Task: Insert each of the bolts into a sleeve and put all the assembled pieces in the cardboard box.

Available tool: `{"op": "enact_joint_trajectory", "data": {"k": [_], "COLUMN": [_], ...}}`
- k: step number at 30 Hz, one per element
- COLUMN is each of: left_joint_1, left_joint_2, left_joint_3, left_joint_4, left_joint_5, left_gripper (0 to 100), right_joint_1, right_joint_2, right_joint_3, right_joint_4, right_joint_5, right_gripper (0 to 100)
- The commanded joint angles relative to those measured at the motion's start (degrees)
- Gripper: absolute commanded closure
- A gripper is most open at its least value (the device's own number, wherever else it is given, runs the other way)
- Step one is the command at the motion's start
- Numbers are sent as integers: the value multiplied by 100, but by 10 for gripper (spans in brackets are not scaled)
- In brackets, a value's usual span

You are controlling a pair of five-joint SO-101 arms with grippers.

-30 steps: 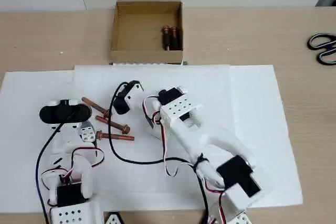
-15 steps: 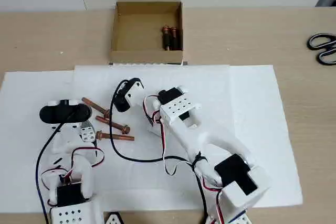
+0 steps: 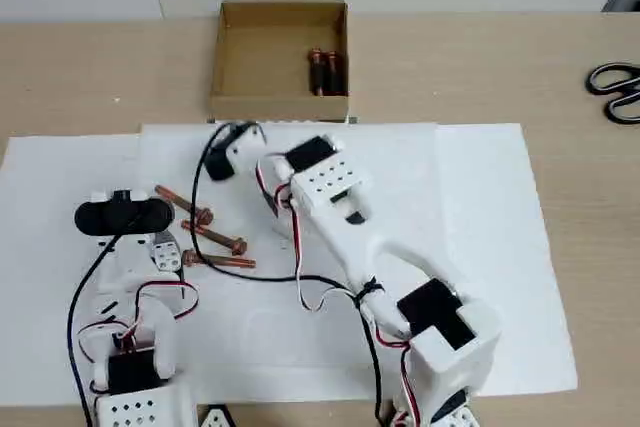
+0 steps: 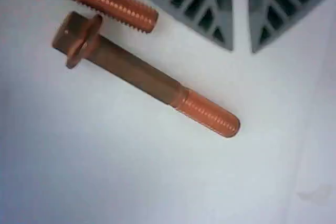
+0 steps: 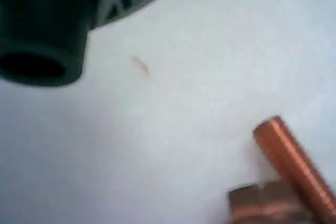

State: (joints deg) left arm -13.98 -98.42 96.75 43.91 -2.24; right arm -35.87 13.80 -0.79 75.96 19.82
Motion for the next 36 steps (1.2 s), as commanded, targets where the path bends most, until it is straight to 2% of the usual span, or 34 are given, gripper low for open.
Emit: {"op": "enact_joint_trajectory", "data": {"k": [1, 5, 11, 13, 18, 23, 29, 36], "left_joint_1": [18, 26, 26, 26, 97, -141, -132, -132], "left_joint_2": [-53, -53, -44, -44, -44, -18, 44, 1662], "left_joint_3": [-48, -48, -48, -48, -84, -804, -1859, -3389], "left_joint_4": [-158, -158, -158, -158, -70, 563, 1266, 1785], "left_joint_5": [18, 18, 44, 44, 211, 62, 35, 35], "left_gripper": [994, 994, 992, 991, 985, 985, 985, 985], "right_joint_1": [-4, 4, 40, 154, 796, 1754, 2484, 3204], "right_joint_2": [-48, -48, -48, -40, -40, -189, -1112, -1719], "right_joint_3": [-589, -862, -1143, -1257, -1486, -1538, -1486, -589], "right_joint_4": [418, 804, 1165, 1323, 2026, 2246, 2255, 2255], "right_joint_5": [-387, -958, -2629, -2963, -3042, -3068, -3727, -3727], "right_gripper": [995, 995, 995, 995, 995, 995, 995, 995]}}
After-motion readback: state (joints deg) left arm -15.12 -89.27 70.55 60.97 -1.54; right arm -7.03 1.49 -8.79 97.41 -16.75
